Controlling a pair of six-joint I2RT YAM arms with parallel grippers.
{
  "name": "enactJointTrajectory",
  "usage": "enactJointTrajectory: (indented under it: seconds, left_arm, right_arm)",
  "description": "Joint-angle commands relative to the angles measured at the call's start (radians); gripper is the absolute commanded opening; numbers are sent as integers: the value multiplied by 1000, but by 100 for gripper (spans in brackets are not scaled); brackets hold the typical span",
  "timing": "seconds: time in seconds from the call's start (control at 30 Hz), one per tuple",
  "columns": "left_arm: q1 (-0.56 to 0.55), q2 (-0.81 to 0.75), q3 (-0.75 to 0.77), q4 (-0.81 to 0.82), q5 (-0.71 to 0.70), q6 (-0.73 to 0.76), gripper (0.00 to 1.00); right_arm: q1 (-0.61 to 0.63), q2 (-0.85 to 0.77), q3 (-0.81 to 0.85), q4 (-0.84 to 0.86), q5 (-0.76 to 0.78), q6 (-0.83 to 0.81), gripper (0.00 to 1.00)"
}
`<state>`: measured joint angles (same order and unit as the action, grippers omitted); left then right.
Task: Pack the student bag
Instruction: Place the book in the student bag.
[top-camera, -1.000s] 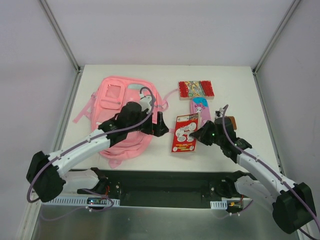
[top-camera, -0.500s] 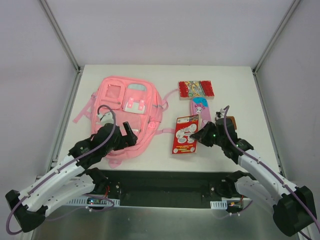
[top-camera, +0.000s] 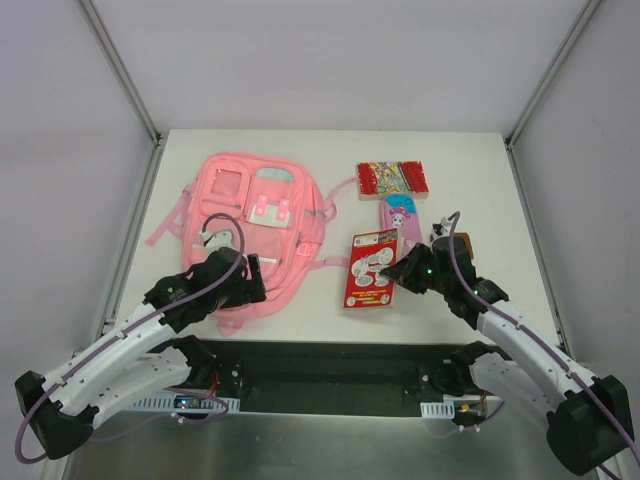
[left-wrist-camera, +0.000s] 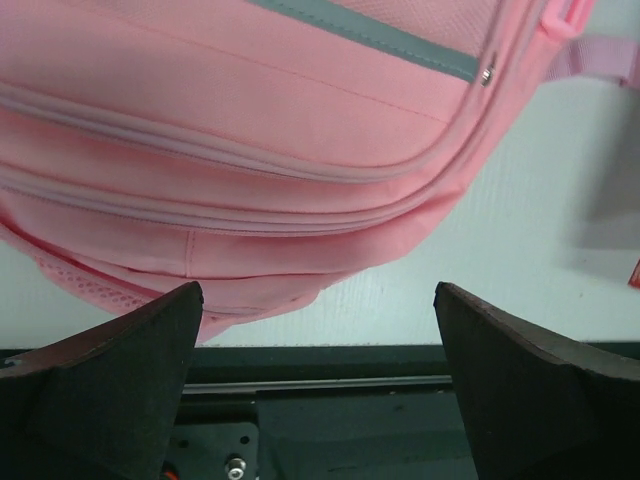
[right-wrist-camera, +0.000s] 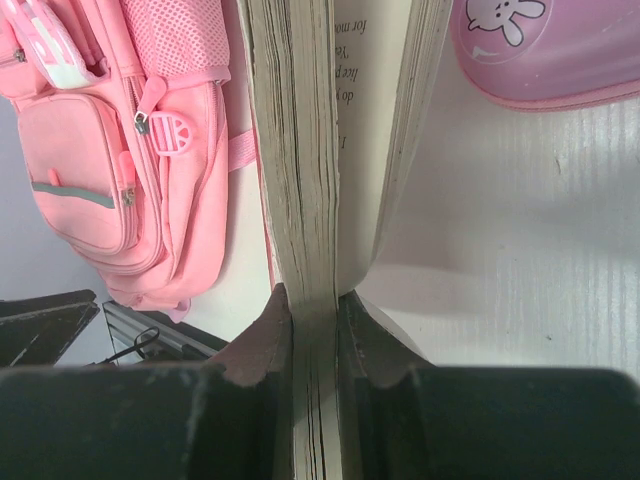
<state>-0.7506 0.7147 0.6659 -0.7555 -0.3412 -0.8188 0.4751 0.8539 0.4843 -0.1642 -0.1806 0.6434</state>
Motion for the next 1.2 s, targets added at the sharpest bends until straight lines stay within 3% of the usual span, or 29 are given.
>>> enactJointTrajectory:
  seconds: [0.0, 0.13, 0.23, 0.3, 0.4, 0.57, 0.97, 1.13, 1.17]
  left_arm:
    - [11, 80, 133, 22, 102, 379, 99]
    - [10, 176, 241, 7, 299, 647, 99]
    - [11, 204, 296, -22, 284, 756, 99]
    - [14, 210, 310, -73, 404, 896, 99]
    - [39, 232, 333, -114, 338, 963, 95]
    - [43, 250, 255, -130, 237, 1116, 99]
    - [43, 187, 110, -61, 238, 1136, 97]
    - [43, 298, 158, -36, 248, 1130, 80]
    - [42, 313, 167, -28, 207, 1118, 71]
  right_arm:
    - [-4, -7, 36, 48, -34, 18, 1]
    - [-6, 16, 45, 63, -49, 15, 1]
    - [-6, 23, 54, 63, -60, 13, 1]
    - [-4, 16, 53, 63, -59, 13, 1]
    - [-4, 10, 45, 63, -53, 15, 1]
    - [-4, 19, 39, 65, -59, 15, 1]
    - [-4, 66, 51, 91, -85, 12, 1]
    - [-4, 76, 51, 112, -91, 19, 1]
    - [-4, 76, 53, 111, -92, 18, 1]
